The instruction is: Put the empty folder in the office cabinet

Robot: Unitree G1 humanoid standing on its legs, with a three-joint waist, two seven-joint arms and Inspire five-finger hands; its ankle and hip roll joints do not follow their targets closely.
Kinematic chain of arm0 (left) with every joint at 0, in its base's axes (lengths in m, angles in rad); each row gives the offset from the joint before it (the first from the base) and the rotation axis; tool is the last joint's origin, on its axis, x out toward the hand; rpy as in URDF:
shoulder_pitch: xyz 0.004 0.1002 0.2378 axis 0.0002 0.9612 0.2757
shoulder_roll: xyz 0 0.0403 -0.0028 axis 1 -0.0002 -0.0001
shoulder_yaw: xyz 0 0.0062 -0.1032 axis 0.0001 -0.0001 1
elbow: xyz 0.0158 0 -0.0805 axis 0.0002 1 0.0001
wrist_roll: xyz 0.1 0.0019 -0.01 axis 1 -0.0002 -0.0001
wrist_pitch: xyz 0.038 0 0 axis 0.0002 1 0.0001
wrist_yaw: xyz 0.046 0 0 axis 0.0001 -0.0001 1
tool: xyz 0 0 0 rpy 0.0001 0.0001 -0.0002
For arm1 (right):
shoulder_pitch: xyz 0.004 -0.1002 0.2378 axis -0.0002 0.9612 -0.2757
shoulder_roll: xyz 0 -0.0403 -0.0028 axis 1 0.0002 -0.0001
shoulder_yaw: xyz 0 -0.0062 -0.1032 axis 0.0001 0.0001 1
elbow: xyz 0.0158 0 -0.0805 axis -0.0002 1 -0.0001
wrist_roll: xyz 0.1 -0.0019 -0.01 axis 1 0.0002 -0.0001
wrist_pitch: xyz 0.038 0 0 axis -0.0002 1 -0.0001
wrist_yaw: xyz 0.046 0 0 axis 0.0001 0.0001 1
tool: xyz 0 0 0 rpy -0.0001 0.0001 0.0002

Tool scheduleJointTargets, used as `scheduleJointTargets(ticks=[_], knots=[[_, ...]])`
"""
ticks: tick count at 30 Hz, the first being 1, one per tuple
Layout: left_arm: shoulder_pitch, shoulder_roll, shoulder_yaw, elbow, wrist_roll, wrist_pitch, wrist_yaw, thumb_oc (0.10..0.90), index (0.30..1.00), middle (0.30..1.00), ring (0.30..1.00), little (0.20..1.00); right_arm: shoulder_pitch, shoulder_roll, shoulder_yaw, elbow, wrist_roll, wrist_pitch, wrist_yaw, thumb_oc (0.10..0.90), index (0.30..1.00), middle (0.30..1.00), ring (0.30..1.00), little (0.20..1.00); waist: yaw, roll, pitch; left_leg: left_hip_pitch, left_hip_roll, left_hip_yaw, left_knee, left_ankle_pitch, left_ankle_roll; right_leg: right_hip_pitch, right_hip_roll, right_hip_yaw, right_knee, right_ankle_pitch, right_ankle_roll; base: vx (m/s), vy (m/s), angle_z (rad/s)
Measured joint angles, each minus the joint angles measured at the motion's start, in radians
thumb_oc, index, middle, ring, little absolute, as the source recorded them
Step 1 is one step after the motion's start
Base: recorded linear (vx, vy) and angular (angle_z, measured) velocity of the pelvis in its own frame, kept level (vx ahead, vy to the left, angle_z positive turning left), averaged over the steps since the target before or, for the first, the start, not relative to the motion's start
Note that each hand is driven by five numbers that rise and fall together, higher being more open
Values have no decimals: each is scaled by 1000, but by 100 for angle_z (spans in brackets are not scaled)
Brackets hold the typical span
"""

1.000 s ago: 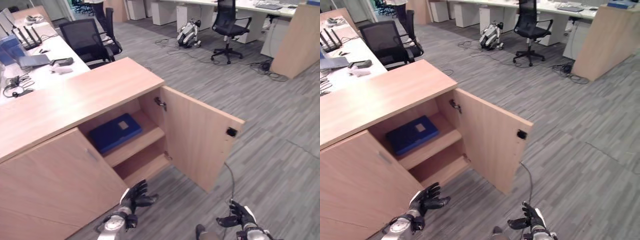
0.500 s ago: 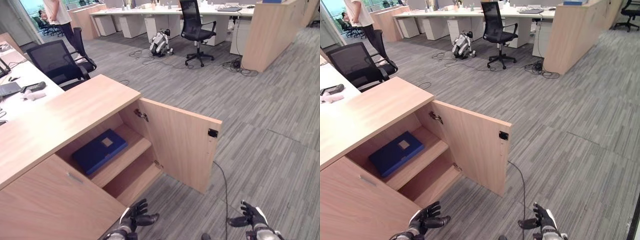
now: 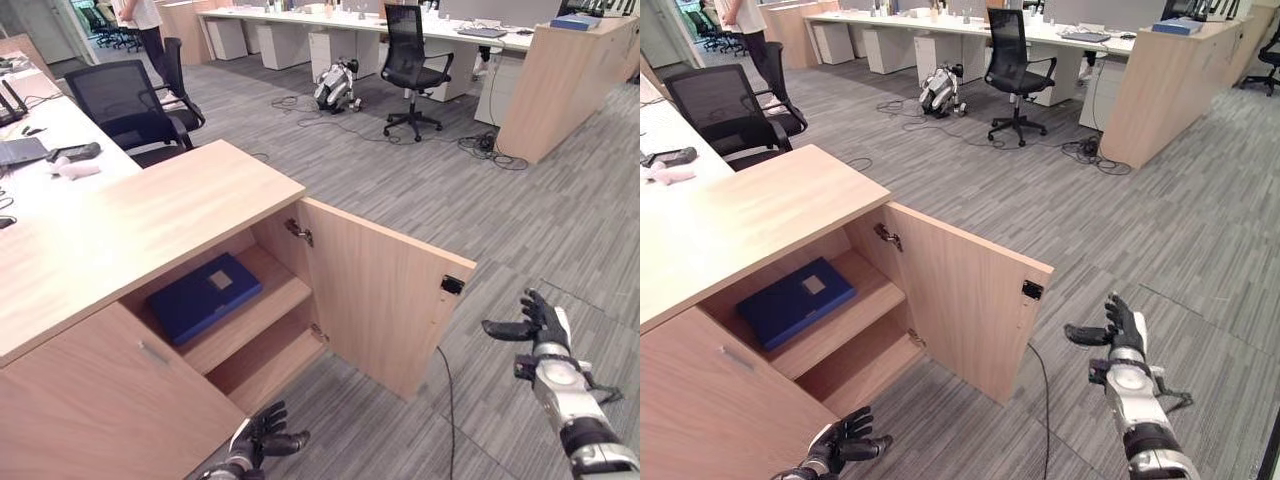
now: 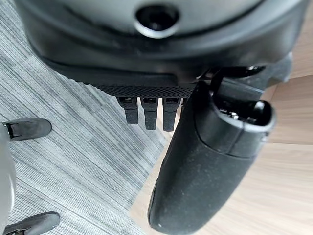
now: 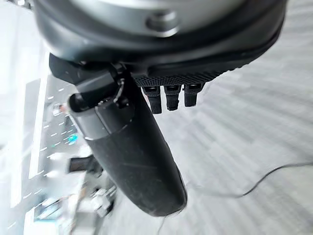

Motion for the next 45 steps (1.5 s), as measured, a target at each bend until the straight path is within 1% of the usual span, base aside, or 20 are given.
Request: scheduleJointTargets(ticks=[8, 17, 22, 24, 26, 27, 29, 33, 34, 35, 36, 37, 38, 39, 40, 41, 42, 43, 44, 45], knots=[[9, -5, -1, 3, 9, 2, 1, 800, 900, 900, 900, 900, -27, 37, 105, -27, -4, 22, -8, 800, 900, 900, 900, 900, 9, -2, -2, -1, 2, -1, 0, 4, 0, -2, 2, 0, 0, 5, -5, -4, 1, -1], [12, -6, 1, 3, 38, 2, 7, 800, 900, 900, 900, 900, -9, 94, 146, -27, -21, 54, 1, 800, 900, 900, 900, 900, 17, -2, -2, -11, 4, -19, 0, 10, 7, -3, 3, -18, 0, 7, -7, 0, -10, 6], [28, -6, 3, 4, 39, 2, 11, 800, 900, 900, 900, 900, 28, 93, 159, -71, -23, 55, 11, 800, 900, 900, 900, 900, 18, -1, -4, -24, 4, -30, 0, 13, 9, -4, 4, -23, 0, 4, -4, -10, -22, 4], [32, -6, 11, 4, 47, 2, 25, 800, 900, 900, 900, 900, 118, 87, 150, -178, -33, 55, 20, 800, 900, 900, 900, 900, 18, -1, -5, -35, 6, -54, 0, 16, 11, -3, 8, -47, 0, 3, -7, -5, -50, 25], [31, -7, 24, 4, 47, 3, 28, 800, 900, 900, 900, 900, 133, 87, 151, -198, -46, 55, 25, 800, 900, 900, 900, 900, 14, -1, -5, -34, 8, -54, 0, 18, 8, -3, 10, -49, 0, 7, -13, -33, -119, 26], [18, -9, 43, -5, 54, 1, 29, 800, 900, 900, 900, 900, 197, 71, 137, -250, -51, 55, 31, 800, 900, 900, 900, 900, 17, -1, -9, -51, 12, -97, 0, 27, 0, 5, 19, -85, 0, 2, -17, -53, -143, 44], [25, -9, 57, -3, 75, 1, 29, 800, 900, 900, 900, 900, 233, 62, 136, -290, -60, 55, 32, 800, 900, 900, 900, 900, 17, 2, -11, -63, 18, -120, 0, 31, -6, 5, 28, -110, -1, 0, -19, -52, -89, 47], [45, -12, 69, 13, 78, 1, 30, 800, 900, 900, 900, 900, 274, -4, 159, -342, -71, 54, 70, 800, 900, 900, 900, 900, 20, 13, -11, -97, 32, -159, 0, 45, -13, -4, 45, -157, 0, -4, -31, -105, -44, 31], [47, -14, 71, 10, 78, 1, 29, 800, 900, 900, 900, 900, 285, -32, 164, -359, -88, 54, 73, 800, 900, 900, 900, 900, 22, 20, -10, -108, 35, -179, 0, 52, -29, -9, 47, -173, -1, -2, -34, -96, -21, 49], [53, -21, 75, 12, 78, -1, 30, 800, 900, 900, 900, 900, 301, -90, 182, -381, -115, 54, 88, 800, 900, 900, 900, 900, 23, 28, -10, -134, 35, -202, 1, 59, -25, -15, 59, -201, 5, 1, -38, -257, 25, 60], [41, -25, 78, 16, 77, -3, 28, 800, 900, 900, 900, 900, 312, -130, 190, -392, -136, 54, 106, 800, 900, 900, 900, 900, 25, 30, -9, -152, 38, -208, 6, 55, -30, -21, 53, -227, 1, 3, -44, -191, 37, 74], [31, -29, 79, 29, 77, -2, 31, 800, 900, 900, 900, 900, 321, -155, 191, -400, -150, 54, 122, 800, 900, 900, 900, 900, 20, 26, -8, -168, 42, -196, 9, 32, -32, -25, 49, -256, -1, 4, -52, -263, 100, 71], [14, -31, 80, 47, 77, -2, 30, 800, 900, 900, 900, 900, 324, -166, 197, -403, -158, 54, 128, 800, 900, 900, 900, 900, 14, 12, -6, -186, 59, -131, 29, 5, -20, -32, 29, -306, 1, 23, -65, -101, 53, 89], [-21, -31, 80, 73, 77, -1, 30, 800, 900, 900, 900, 900, 330, -194, 216, -425, -159, 55, 132, 800, 900, 900, 900, 900, 0, -13, -1, -226, 90, 55, 81, -1, -27, -42, 0, -362, 9, 33, -67, -126, 79, 94], [-48, -31, 79, 102, 78, -1, 28, 800, 900, 900, 900, 900, 333, -200, 222, -437, -170, 55, 149, 800, 900, 900, 900, 900, -21, -36, 7, -242, 114, 169, 118, 0, -28, -40, -27, -392, 5, 33, -69, -70, 101, 107], [-64, -37, 78, 119, 80, -2, 25, 800, 900, 900, 900, 900, 336, -222, 271, -483, -180, 57, 191, 800, 900, 900, 900, 900, -35, -62, 6, -234, 177, 345, 220, 14, -49, -39, -72, -455, 4, 41, -68, -72, 102, 83], [-64, -40, 78, 119, 85, -2, 22, 800, 900, 900, 900, 900, 349, -226, 289, -517, -180, 64, 202, 800, 900, 900, 900, 900, -37, -68, 5, -226, 183, 363, 290, 5, -51, -34, -98, -487, 8, 53, -54, -61, 136, 66], [-65, -49, 78, 122, 88, -3, 21, 800, 900, 900, 900, 900, 365, -229, 308, -557, -177, 76, 214, 800, 900, 900, 900, 900, -38, -69, 5, -220, 181, 366, 358, -23, -40, -23, -122, -522, 16, 56, -34, 23, 97, 66], [-62, -64, 75, 128, 88, -4, 22, 800, 900, 900, 900, 900, 367, -248, 354, -586, -178, 75, 233, 800, 900, 900, 900, 900, -46, -37, -11, -218, 177, 341, 379, -24, -34, -5, -106, -569, 13, 43, -20, 51, 147, 89], [-69, -85, 69, 131, 88, -9, 22, 800, 900, 900, 900, 900, 366, -250, 365, -597, -178, 74, 252, 800, 900, 900, 900, 900, -44, 5, -21, -225, 176, 320, 291, -73, -9, -12, -79, -580, 33, 30, 2, 92, 134, 127]])
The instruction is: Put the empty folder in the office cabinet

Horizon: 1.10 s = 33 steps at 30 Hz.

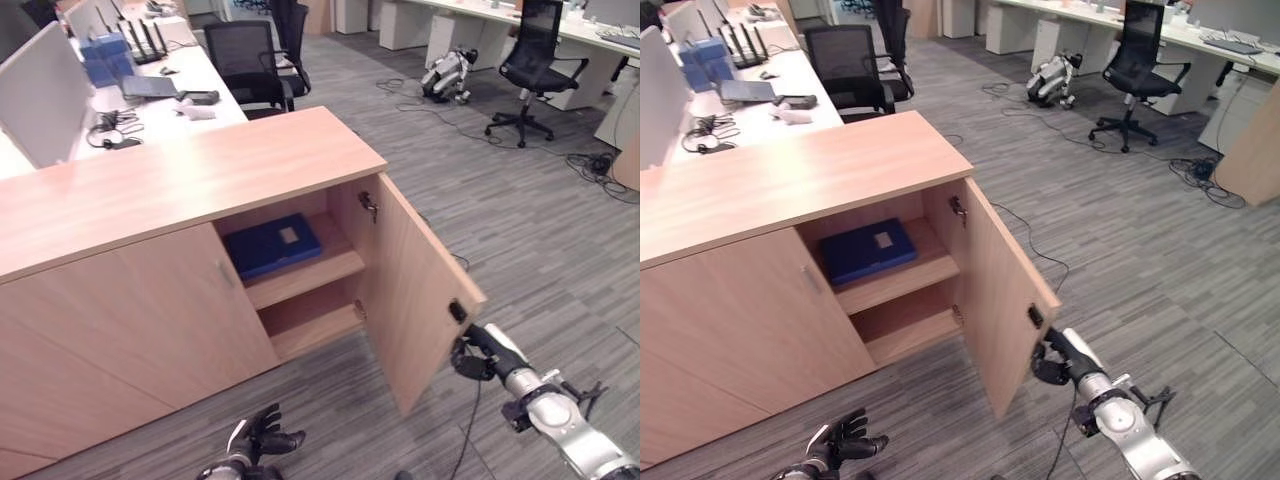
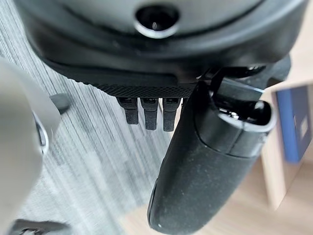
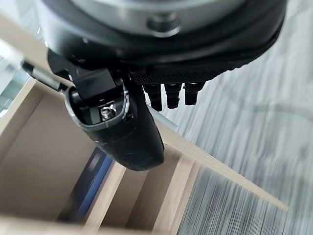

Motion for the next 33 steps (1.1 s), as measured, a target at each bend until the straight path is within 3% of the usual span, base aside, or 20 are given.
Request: scheduleJointTargets(ticks=[2, 3, 4, 6, 8, 10, 11, 12, 13, 16, 18, 20, 23, 25, 26, 28, 30, 31, 32, 33], knots=[[-40, 9, -1, -2, 0, -16, 2, 800, 900, 900, 900, 900, -21, 126, 31, 28, 1, 32, 0, 800, 900, 900, 900, 900, 42, -38, -8, -29, -53, -48, -72, -8, 8, -24, -21, 22, 81, -95, 20, 33, 140, 162], [-51, 37, -2, -33, 2, -30, -3, 800, 900, 900, 900, 900, -75, 182, 65, 31, 1, 46, -12, 800, 900, 900, 900, 900, 57, -93, -14, -37, -100, -42, -129, -25, -25, -29, -46, 17, 67, -125, 9, -26, 151, 192], [-65, 55, 9, -32, 15, -29, 5, 800, 900, 900, 900, 900, -221, 270, 50, 105, -1, 74, -47, 800, 900, 900, 900, 900, 91, -141, -7, -82, -128, -41, -15, -13, 20, -53, -98, -33, 76, -94, 6, -19, 112, 160], [-45, 55, -1, -31, 27, -14, 15, 800, 900, 900, 900, 900, -389, 271, 44, 210, -1, 134, -104, 800, 900, 900, 900, 900, 147, -89, -9, -58, -100, -76, 26, -50, 45, -55, -86, -50, 131, -93, 26, -15, 121, 101], [-1, 124, -2, -11, 29, 7, 41, 800, 900, 900, 900, 900, -493, 281, 98, 163, -28, 75, -51, 800, 900, 900, 900, 900, 179, -125, 3, -37, -165, -95, -20, -6, 80, -54, -147, -36, 230, -100, 50, 36, 223, 97], [-35, 140, -46, 23, 40, 7, 48, 800, 900, 900, 900, 900, -686, 502, 298, 120, -40, 12, 15, 800, 900, 900, 900, 900, 249, -85, 35, -39, -185, -123, 37, -18, 112, -61, -218, -59, 451, -74, 47, 57, 134, 154], [-71, 145, -80, -16, 44, -7, 47, 800, 900, 900, 900, 900, -782, 639, 349, 92, -41, -34, 37, 800, 900, 900, 900, 900, 310, -75, 56, 12, -215, -167, -49, -18, 131, -100, -258, 24, 608, -69, 84, 86, 58, 231], [-100, 151, -78, -24, 60, -9, 55, 800, 900, 900, 900, 900, -853, 717, 389, 39, -40, -70, 59, 800, 900, 900, 900, 900, 363, -91, 75, 15, -234, -214, -75, -9, 133, -125, -233, 124, 627, -110, 129, 152, -6, 209], [-103, 159, -78, -24, 60, -5, 65, 800, 900, 900, 900, 900, -877, 736, 420, -31, -40, -113, 85, 800, 900, 900, 900, 900, 380, -92, 80, 26, -245, -268, -99, 0, 135, -139, -195, 166, 601, -143, 124, 127, -25, 149], [-92, 169, -80, -24, 62, 8, 72, 800, 900, 900, 900, 900, -810, 697, 417, -156, -38, -184, 99, 800, 900, 900, 900, 900, 350, -95, 79, 69, -251, -347, -149, 14, 131, -126, -93, 289, 417, -230, 100, 82, -61, 102], [-60, 185, -76, -13, 67, 10, 69, 800, 900, 900, 900, 900, -685, 616, 396, -158, -41, -222, 101, 800, 900, 900, 900, 900, 293, -106, 78, 112, -272, -344, -194, 11, 130, -192, -104, 295, 249, -141, 91, 65, -31, 43], [-44, 190, -67, -13, 69, 10, 69, 800, 900, 900, 900, 900, -569, 554, 332, -65, -71, -198, 95, 800, 900, 900, 900, 900, 250, -117, 71, 136, -282, -342, -224, 15, 133, -229, -109, 309, 232, -83, 83, 81, -21, 6], [-29, 187, -68, -15, 70, 9, 68, 800, 900, 900, 900, 900, -352, 486, 183, 155, -152, -143, 50, 800, 900, 900, 900, 900, 247, -130, 52, 187, -286, -317, -272, 22, 124, -212, -96, 315, 222, -74, 88, 69, -26, -24], [-1, 178, -68, -21, 79, 9, 65, 800, 900, 900, 900, 900, -173, 494, 8, 418, -197, -137, -8, 800, 900, 900, 900, 900, 207, -138, 40, 198, -297, -297, -283, 18, 113, -151, -104, 322, 123, 0, 74, 41, -43, -31], [9, 165, -67, -18, 79, 9, 66, 800, 900, 900, 900, 900, -133, 463, -11, 501, -197, -55, -38, 800, 900, 900, 900, 900, 186, -134, 38, 201, -300, -285, -283, 13, 105, -121, -95, 343, 56, 14, 67, 34, -29, -48], [16, 139, -59, -14, 81, 9, 63, 800, 900, 900, 900, 900, -49, 380, -36, 587, -217, -25, -49, 800, 900, 900, 900, 900, 164, -119, 39, 203, -294, -254, -266, 9, 77, -89, -73, 343, -28, 37, 34, 28, -33, -57], [11, 116, -41, -14, 100, 6, 51, 800, 900, 900, 900, 900, 3, 367, -59, 647, -231, 19, -67, 800, 900, 900, 900, 900, 135, -132, 46, 148, -276, -250, -163, -65, 47, -63, -80, 360, -27, 31, 17, 19, -62, -34], [-4, 102, -57, -32, 101, 3, 40, 800, 900, 900, 900, 900, 35, 368, -98, 704, -231, -8, -72, 800, 900, 900, 900, 900, 121, -97, 34, 151, -244, -261, -293, 2, 48, -53, -42, 366, -28, 25, 16, 10, -46, -47], [-5, 93, -59, -42, 100, -1, 38, 800, 900, 900, 900, 900, 47, 376, -136, 744, -224, -29, -84, 800, 900, 900, 900, 900, 115, -68, 36, 145, -209, -260, -290, 95, 41, -41, -10, 375, -28, 14, 19, 11, -60, -79], [-1, 100, -53, -34, 98, -3, 38, 800, 900, 900, 900, 900, 25, 421, -176, 814, -210, -39, -100, 800, 900, 900, 900, 900, 119, -89, 24, 161, -213, -233, -292, 82, 33, -34, -17, 381, -30, -32, 23, 10, -53, -66]])
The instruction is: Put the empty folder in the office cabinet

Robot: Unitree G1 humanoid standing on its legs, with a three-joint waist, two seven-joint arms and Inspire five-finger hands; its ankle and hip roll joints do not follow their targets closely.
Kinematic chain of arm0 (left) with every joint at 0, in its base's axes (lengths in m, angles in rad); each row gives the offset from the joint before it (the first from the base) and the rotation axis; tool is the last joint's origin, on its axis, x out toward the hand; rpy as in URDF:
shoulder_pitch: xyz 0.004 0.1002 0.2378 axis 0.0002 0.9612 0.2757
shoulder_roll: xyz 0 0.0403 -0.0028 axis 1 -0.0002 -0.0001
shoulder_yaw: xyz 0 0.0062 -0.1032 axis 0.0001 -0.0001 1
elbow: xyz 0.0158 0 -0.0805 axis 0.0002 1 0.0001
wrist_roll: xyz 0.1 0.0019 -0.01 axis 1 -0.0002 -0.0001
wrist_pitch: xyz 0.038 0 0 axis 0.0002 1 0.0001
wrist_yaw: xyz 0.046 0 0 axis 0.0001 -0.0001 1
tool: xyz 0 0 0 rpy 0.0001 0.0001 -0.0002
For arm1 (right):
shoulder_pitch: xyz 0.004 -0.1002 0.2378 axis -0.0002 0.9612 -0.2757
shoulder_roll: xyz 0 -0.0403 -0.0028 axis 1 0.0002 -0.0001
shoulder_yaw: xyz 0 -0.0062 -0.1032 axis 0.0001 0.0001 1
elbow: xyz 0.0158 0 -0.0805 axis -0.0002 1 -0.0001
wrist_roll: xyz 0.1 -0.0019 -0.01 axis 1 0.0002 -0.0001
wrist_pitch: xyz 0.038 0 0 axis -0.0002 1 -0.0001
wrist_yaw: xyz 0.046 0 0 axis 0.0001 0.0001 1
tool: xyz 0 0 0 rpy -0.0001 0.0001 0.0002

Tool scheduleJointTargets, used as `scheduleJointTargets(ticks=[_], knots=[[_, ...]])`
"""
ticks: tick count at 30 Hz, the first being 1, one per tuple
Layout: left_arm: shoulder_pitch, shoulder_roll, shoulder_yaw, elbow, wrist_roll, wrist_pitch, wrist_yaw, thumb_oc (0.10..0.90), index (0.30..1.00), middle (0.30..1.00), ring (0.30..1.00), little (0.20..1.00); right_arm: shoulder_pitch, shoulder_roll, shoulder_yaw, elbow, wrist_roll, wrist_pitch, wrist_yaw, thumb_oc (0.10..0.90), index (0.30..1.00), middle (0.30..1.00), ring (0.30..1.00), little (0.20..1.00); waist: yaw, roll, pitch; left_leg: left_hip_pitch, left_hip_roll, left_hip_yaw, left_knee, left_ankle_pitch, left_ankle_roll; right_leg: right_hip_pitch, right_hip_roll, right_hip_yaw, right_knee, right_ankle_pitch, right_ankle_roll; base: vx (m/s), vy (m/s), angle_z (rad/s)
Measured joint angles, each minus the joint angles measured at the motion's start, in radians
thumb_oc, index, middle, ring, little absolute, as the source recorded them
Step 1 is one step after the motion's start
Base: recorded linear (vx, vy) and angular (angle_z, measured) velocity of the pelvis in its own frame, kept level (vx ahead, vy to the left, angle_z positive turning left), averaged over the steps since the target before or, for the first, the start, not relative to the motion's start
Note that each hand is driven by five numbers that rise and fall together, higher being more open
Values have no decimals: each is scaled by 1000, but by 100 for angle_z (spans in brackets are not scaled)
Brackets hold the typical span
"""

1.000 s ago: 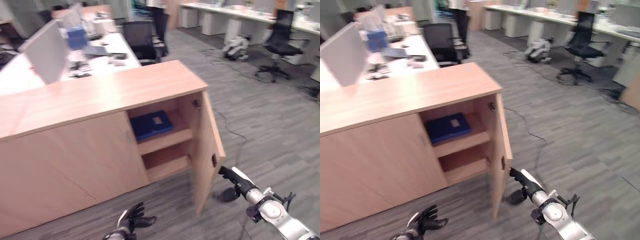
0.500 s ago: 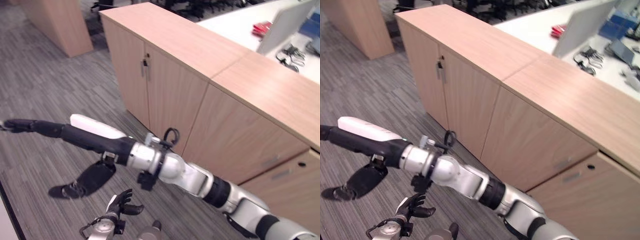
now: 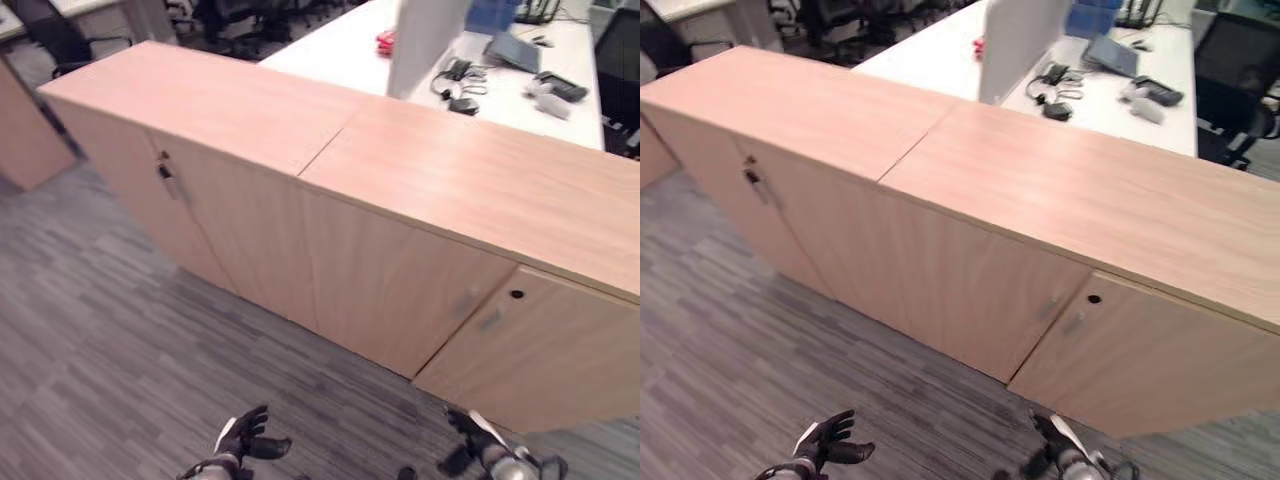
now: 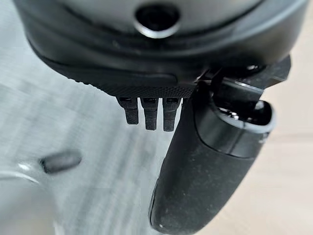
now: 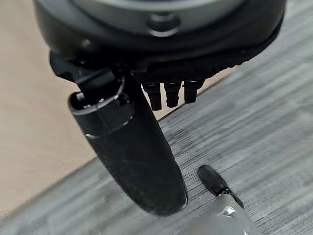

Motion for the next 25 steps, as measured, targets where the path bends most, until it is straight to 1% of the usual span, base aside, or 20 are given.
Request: scheduleJointTargets(ticks=[1, 2, 3, 4, 5, 6, 8, 9, 11, 13, 16, 18, 20, 25], knots=[[-9, -5, 2, 2, 0, 2, -1, 800, 900, 900, 900, 900, 5, 18, -8, 15, 20, 6, -11, 800, 900, 900, 900, 900, -25, 5, -2, 12, 9, 7, 0, -14, -6, 4, 3, 4, -6, -11, -5, 10, -71, -47], [-17, -9, 2, 1, -1, 0, -6, 800, 900, 900, 900, 900, 11, 25, 1, 17, 27, 4, -10, 800, 900, 900, 900, 900, -35, 11, 0, 13, 12, 7, 0, -19, -8, 4, 6, 4, -7, -14, 0, 8, -57, -14], [-28, -14, 3, 1, -1, 0, -12, 800, 900, 900, 900, 900, 14, 39, -14, 55, 35, -10, -10, 800, 900, 900, 900, 900, -44, 16, -2, 21, 17, 16, 0, -13, -14, -5, 10, 6, -7, -15, 0, 4, -63, -24], [-27, -20, 5, -1, -2, -7, -13, 800, 900, 900, 900, 900, -14, 64, -45, 117, 56, -18, -23, 800, 900, 900, 900, 900, -39, 29, -13, 21, 22, 34, 0, -10, -15, -11, 15, 22, -6, -12, -2, 9, -70, -33], [-25, -22, 1, 0, -2, -6, -18, 800, 900, 900, 900, 900, -13, 62, -59, 153, 63, -22, -29, 800, 900, 900, 900, 900, -54, 35, -15, 25, 25, 40, 1, -10, -16, -18, 16, 24, -7, -9, -1, 11, -81, -26], [-17, -22, -6, 2, -2, -7, -20, 800, 900, 900, 900, 900, -33, 63, -69, 197, 66, -36, -31, 800, 900, 900, 900, 900, -59, 43, -20, 29, 27, 41, 0, -11, -16, -11, 17, 22, -7, -11, 0, 14, -53, -14], [-1, -22, -17, 8, -2, -6, -22, 800, 900, 900, 900, 900, -43, 63, -89, 263, 95, -23, -36, 800, 900, 900, 900, 900, -56, 57, -29, 44, 34, 66, 1, -14, -21, -11, 25, 44, -7, -9, 2, 6, -43, -23], [4, -22, -16, 17, -2, -6, -22, 800, 900, 900, 900, 900, -39, 62, -89, 270, 98, -15, -36, 800, 900, 900, 900, 900, -55, 62, -30, 46, 36, 68, 2, -15, -22, -9, 28, 46, -7, -4, -4, 7, -54, -20], [4, -24, -16, 39, -2, -5, -21, 800, 900, 900, 900, 900, -26, 63, -89, 269, 115, -6, -37, 800, 900, 900, 900, 900, -66, 65, -30, 51, 42, 74, 5, -15, -23, -11, 35, 54, -7, -2, -7, 10, -37, -13], [5, -27, -16, 65, -2, -5, -19, 800, 900, 900, 900, 900, -32, 66, -88, 267, 119, -5, -36, 800, 900, 900, 900, 900, -58, 65, -30, 61, 47, 93, 4, -17, -25, -12, 40, 72, -7, 0, -10, 14, -28, -24], [5, -28, -17, 107, 2, 7, -18, 800, 900, 900, 900, 900, -33, 72, -88, 261, 135, -8, -36, 800, 900, 900, 900, 900, -69, 66, -30, 74, 56, 119, 0, -21, -32, -13, 50, 94, -7, -7, -13, 34, -34, -24], [6, -29, -18, 122, 11, 10, -16, 800, 900, 900, 900, 900, -32, 72, -89, 263, 138, -8, -36, 800, 900, 900, 900, 900, -86, 68, -31, 77, 57, 121, 0, -23, -34, -13, 50, 96, -7, -6, -14, 32, -21, -11], [4, -32, -39, 164, 81, 13, -10, 800, 900, 900, 900, 900, -34, 75, -88, 269, 154, -7, -36, 800, 900, 900, 900, 900, -86, 71, -34, 88, 57, 138, 0, -27, -34, -12, 49, 105, -7, -4, -14, 19, -7, -18], [6, -51, -59, 204, 140, 13, -9, 800, 900, 900, 900, 900, -33, 76, -87, 270, 154, -7, -35, 800, 900, 900, 900, 900, -86, 73, -42, 91, 56, 147, 0, -30, -34, -14, 50, 116, -7, -1, -15, 17, 1, -7]])
